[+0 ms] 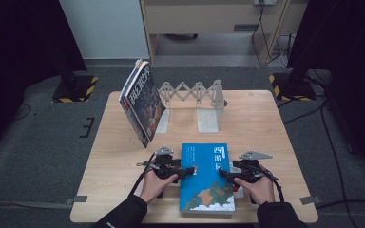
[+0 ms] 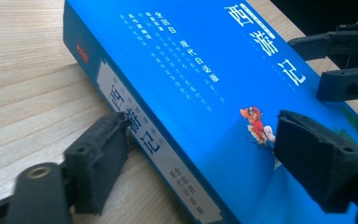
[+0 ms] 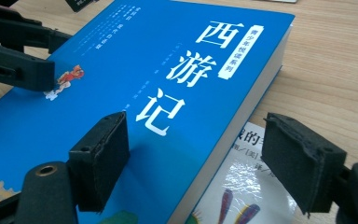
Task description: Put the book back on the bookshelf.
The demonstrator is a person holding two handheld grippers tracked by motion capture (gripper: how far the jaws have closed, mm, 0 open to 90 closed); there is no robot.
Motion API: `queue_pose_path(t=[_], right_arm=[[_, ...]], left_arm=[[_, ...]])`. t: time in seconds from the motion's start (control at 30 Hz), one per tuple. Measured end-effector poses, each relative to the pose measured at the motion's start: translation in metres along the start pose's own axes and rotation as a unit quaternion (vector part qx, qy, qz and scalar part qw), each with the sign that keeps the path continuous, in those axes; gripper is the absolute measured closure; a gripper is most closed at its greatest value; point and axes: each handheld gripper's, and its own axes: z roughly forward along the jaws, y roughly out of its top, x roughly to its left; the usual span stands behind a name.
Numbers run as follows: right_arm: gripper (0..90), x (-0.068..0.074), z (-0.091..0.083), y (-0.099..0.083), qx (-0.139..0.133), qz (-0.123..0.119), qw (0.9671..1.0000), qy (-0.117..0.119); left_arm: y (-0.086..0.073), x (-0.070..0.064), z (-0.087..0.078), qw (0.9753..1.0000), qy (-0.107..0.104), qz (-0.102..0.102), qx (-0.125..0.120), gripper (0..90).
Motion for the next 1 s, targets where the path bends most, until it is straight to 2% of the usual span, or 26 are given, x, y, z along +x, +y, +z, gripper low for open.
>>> queue_pose_path(t=[0.27,0.37,0.47,0.6,0.77,0.87,1.0], right_arm=[[23.2,0.000,0.003,-0.001,-0.004,0.014,0.9999,0.008],[23.3,-0.002,0.004,-0.002,-0.005,0.028,0.9995,0.014],[23.4,-0.003,0.005,-0.003,-0.004,0.030,0.9994,0.018],[23.4,-0.002,0.006,-0.003,-0.007,0.030,0.9993,0.020],[23.4,-0.003,0.007,-0.003,-0.008,0.035,0.9991,0.025],[23.4,-0.003,0.008,-0.004,-0.010,0.040,0.9988,0.027],[23.4,-0.003,0.009,-0.004,-0.010,0.040,0.9988,0.029]], left_arm=[[-0.002,0.006,0.009,0.9997,-0.016,-0.020,-0.004,6.0],[-0.002,0.006,0.010,0.9996,-0.019,-0.018,-0.005,4.8],[-0.002,0.007,0.010,0.9996,-0.021,-0.017,-0.007,4.2],[-0.005,0.009,0.012,0.9993,-0.028,-0.011,-0.022,3.7],[-0.003,0.007,0.015,0.9994,-0.027,-0.006,-0.019,1.2],[-0.003,0.008,0.015,0.9991,-0.035,-0.010,-0.021,0.0],[-0.004,0.008,0.015,0.9990,-0.035,-0.015,-0.023,0.0]])
